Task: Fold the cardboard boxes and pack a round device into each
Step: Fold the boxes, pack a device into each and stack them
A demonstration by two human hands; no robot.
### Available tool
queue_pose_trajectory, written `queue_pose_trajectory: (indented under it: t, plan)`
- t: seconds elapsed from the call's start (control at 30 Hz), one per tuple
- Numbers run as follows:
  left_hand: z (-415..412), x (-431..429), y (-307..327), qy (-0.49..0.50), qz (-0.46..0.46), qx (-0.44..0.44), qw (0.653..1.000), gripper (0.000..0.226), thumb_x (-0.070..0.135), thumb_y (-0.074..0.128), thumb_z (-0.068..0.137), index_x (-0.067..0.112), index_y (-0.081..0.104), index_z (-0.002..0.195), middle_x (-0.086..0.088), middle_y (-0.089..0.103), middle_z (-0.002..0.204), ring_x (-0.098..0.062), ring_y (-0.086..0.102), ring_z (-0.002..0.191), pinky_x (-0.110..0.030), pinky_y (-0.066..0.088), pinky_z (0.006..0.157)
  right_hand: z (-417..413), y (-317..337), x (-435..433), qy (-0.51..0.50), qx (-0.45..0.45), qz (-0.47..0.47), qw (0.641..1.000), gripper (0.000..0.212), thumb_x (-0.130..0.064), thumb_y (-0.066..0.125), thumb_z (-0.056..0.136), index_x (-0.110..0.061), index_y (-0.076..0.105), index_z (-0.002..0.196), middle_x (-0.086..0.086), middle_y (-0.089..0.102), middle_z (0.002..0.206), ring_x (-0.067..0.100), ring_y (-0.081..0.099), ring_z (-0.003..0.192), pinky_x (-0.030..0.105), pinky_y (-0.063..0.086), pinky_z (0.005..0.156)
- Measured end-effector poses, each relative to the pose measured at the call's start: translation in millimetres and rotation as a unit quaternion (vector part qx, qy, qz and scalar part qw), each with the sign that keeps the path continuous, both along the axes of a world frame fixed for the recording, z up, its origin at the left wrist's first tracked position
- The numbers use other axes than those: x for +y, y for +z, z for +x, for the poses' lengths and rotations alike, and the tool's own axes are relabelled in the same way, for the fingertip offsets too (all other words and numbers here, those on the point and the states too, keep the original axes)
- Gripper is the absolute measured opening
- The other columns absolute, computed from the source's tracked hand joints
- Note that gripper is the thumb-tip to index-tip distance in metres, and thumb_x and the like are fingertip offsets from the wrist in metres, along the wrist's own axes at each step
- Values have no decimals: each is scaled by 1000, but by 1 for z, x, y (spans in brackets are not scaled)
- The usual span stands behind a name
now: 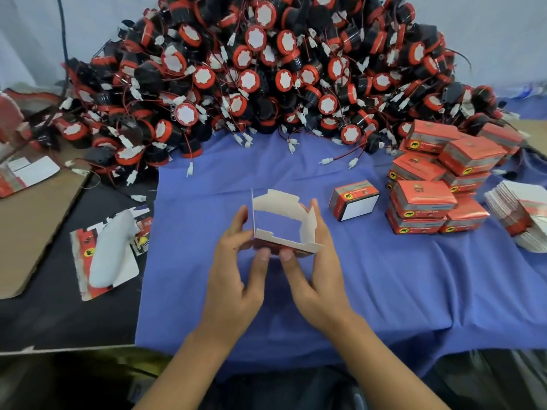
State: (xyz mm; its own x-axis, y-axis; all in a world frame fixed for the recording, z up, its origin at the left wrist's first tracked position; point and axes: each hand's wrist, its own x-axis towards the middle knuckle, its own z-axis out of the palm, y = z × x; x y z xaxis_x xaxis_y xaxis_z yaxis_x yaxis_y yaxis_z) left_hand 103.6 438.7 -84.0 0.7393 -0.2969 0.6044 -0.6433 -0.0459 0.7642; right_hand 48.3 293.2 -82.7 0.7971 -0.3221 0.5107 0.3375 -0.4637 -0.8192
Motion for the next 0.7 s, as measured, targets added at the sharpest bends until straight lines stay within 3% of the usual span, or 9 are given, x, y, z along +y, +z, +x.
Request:
queue_pose_trajectory:
  t: [0.1,0.2,0.27,0.37,0.43,0.53,0.7]
  plan:
    - [-3,2,5,0,-10,7,1000,22,45,49,106,55,39,122,20,43,156,-20,53,137,-35,51,100,-4,2,0,15,-14,21,1000,70,-39,49,107,-27,12,165,-10,31,166,15,30,154,25,33,118]
    - [-3,2,5,12,-18,28,999,15,49,47,105,49,42,119,16,52,147,-24,61,124,-51,55,89,-4,4,0,-12,-25,56,998,59,-48,41,109,-24,28,161,-6,45,159,21,43,147,44,44,114]
    - [-3,2,5,26,-23,30,999,20,49,51,103,46,43,121,19,53,143,-22,61,123,-53,58,87,-4,8,3,-37,-32,77,996,58,-51,40,108,-18,40,156,-6,56,149,21,55,136,40,51,105]
    - [-4,3,9,38,-33,6,999,32,54,53,101,51,40,129,31,48,136,-11,59,120,-29,56,89,-7,15,11,-55,-39,125,990,53,-48,47,106,-16,49,149,-14,64,136,15,62,125,24,52,96]
    - [-4,3,10,38,-42,-7,998,36,51,56,100,52,39,132,29,47,134,-11,58,119,-18,51,88,-9,19,16,-58,-39,166,984,48,-44,54,103,-20,52,145,-13,66,132,15,63,124,23,51,96]
    - [-3,5,6,24,-60,-3,998,39,51,57,99,50,39,134,21,49,134,-20,59,117,-18,49,89,-13,26,23,-65,-35,212,974,45,-37,59,97,-25,56,140,-1,69,123,23,65,118,37,54,98]
    - [-2,7,-1,11,-93,-26,995,44,45,58,101,41,39,139,14,46,136,-25,57,114,-27,50,92,-17,35,34,-56,-44,257,964,40,-23,61,90,-28,61,130,1,70,123,23,66,117,43,55,97]
